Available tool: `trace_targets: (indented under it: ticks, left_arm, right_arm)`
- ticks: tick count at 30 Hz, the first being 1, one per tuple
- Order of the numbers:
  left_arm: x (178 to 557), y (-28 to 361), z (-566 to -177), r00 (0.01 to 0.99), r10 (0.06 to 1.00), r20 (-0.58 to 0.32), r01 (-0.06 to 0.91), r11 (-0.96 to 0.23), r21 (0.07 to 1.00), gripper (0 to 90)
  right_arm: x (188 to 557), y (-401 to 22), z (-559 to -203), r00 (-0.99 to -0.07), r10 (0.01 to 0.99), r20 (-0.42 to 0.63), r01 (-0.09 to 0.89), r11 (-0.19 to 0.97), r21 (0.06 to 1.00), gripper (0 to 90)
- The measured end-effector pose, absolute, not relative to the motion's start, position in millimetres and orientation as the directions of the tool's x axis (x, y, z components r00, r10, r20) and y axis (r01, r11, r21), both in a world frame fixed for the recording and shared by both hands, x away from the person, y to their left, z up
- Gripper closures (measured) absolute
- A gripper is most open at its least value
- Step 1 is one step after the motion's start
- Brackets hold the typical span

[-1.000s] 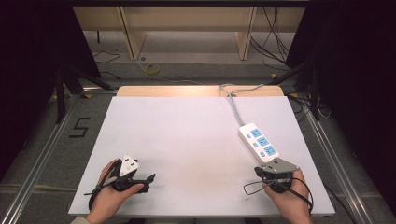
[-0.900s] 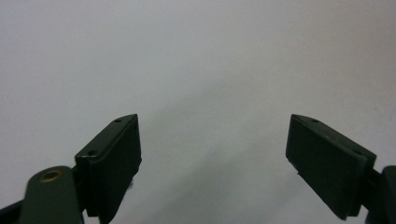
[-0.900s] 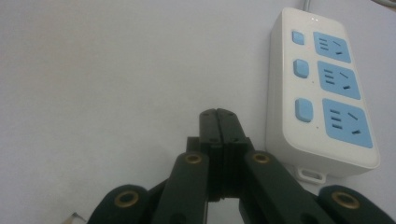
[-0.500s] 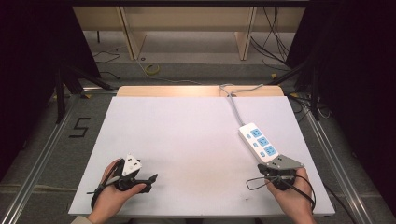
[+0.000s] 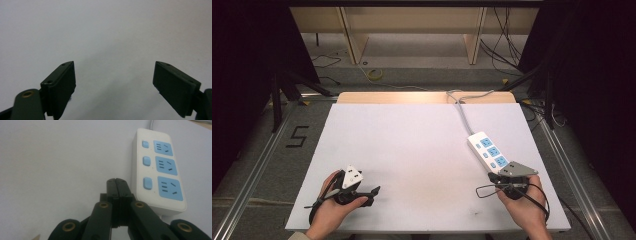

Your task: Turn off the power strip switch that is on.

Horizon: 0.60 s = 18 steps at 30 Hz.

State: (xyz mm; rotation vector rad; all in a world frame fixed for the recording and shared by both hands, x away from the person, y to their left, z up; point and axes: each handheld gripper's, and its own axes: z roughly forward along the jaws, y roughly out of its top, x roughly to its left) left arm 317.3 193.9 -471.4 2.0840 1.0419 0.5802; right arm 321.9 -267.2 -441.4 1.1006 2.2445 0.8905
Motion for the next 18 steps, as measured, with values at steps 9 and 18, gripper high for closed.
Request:
trace_targets:
  ticks: [9, 18]
  left_arm:
    - [317.5, 196.3, -471.6, 0.566, 0.822, 0.067, 0.496, -0.404, 0.769, 18.7]
    - [317.1, 194.1, -472.2, 0.574, 0.816, 0.071, 0.492, -0.413, 0.766, 18.8]
  right_arm:
    - [330.9, -265.1, -439.0, -0.558, 0.822, -0.112, 0.523, 0.454, 0.722, 90.0]
    - [334.8, -263.7, -435.5, -0.559, 0.820, -0.124, 0.522, 0.464, 0.715, 90.0]
